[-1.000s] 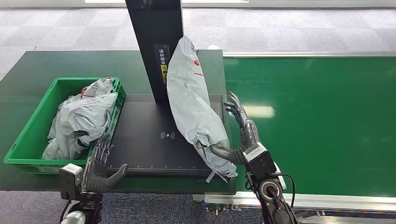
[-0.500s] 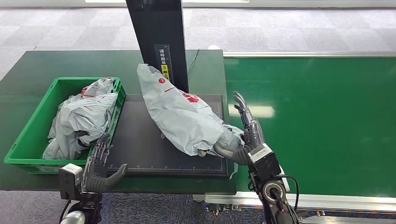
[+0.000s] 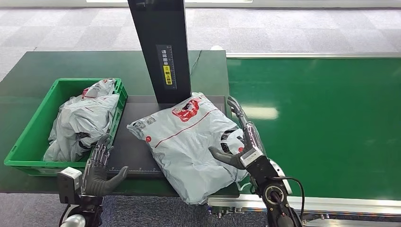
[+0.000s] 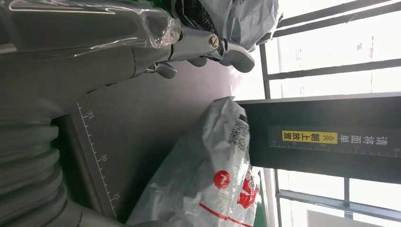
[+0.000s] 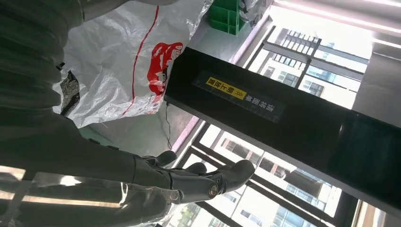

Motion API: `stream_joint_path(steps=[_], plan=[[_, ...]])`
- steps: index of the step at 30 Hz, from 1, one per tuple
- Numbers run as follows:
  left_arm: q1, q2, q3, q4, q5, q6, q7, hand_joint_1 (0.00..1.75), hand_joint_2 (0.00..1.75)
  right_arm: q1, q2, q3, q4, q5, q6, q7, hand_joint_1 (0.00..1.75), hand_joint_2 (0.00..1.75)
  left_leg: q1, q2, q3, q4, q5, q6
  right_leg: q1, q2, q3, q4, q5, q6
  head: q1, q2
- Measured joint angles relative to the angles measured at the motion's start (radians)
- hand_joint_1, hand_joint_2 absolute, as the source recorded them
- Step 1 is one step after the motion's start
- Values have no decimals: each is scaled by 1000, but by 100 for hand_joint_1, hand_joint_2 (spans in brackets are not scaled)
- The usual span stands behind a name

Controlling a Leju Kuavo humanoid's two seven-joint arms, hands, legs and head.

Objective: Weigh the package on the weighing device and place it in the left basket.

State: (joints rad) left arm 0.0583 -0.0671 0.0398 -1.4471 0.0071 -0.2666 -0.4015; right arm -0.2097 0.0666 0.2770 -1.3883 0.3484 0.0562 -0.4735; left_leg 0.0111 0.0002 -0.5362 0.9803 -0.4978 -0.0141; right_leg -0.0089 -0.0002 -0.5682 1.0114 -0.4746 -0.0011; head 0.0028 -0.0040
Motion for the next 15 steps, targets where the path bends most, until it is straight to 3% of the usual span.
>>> stream_joint_path(steps=[8, 15], plan=[[16, -4, 11, -17, -6, 3, -4, 0, 175, -17, -8, 30, 34, 55, 46, 24, 0, 175, 0, 0, 0, 0, 0, 0, 0, 0, 0, 0, 0, 0, 0, 0], [25, -7, 18, -42, -105, 45, -36, 0, 175, -27, -6, 26, 46, -20, 10, -19, 0, 175, 0, 0, 0, 0, 0, 0, 0, 0, 0, 0, 0, 0, 0, 0]])
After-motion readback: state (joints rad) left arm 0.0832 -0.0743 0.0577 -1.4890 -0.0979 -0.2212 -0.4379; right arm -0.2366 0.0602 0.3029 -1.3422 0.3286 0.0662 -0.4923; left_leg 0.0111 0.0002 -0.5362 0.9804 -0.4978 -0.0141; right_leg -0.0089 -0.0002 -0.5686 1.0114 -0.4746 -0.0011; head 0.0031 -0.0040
